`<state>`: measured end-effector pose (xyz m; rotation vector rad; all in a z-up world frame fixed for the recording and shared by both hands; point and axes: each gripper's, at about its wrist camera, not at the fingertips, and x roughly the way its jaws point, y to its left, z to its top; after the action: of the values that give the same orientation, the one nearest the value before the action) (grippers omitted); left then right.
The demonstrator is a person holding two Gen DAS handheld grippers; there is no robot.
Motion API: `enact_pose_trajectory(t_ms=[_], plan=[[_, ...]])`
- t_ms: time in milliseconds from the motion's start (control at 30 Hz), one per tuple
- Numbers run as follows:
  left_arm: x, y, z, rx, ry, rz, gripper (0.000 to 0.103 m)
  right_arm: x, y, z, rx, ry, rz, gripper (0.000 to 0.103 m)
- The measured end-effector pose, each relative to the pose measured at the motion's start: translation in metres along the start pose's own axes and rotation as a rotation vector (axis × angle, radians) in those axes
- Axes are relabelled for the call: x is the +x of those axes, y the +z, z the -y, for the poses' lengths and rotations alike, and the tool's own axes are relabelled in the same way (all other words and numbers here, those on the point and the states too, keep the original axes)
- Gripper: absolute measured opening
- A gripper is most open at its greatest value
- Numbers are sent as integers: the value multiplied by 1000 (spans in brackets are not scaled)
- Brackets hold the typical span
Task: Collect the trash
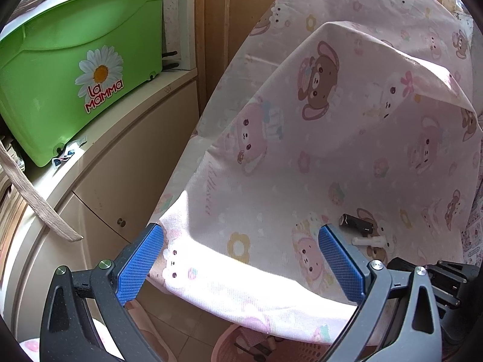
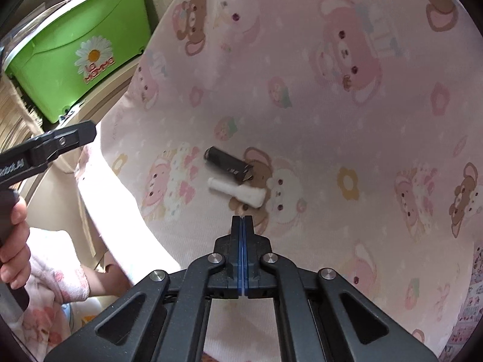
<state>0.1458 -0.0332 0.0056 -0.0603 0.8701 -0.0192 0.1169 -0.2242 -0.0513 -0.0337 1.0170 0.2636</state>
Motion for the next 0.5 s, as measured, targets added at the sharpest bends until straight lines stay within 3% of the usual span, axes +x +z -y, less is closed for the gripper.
enact_pose_trajectory(t_ms=[33,100,133,167,367,500], plan=[[0,0,0,2,-1,1,102,-2,0,-2,-1,-24,14,2],[-1,0,1,5,-3,2,101,0,4,-2,6,-64,22,18],[-1,0,1,5,-3,2,102,1,7,0,25,-65,31,35],[-1,-1,0,5,-2,2,101,3,10,2,50,-67,43,46],[3,-3,-4,-3,2,-12,102,20,25,15,169,-54,48,46],[-1,-2,-10,-9,0,-3,102,26,27,13,191,22,46,46]])
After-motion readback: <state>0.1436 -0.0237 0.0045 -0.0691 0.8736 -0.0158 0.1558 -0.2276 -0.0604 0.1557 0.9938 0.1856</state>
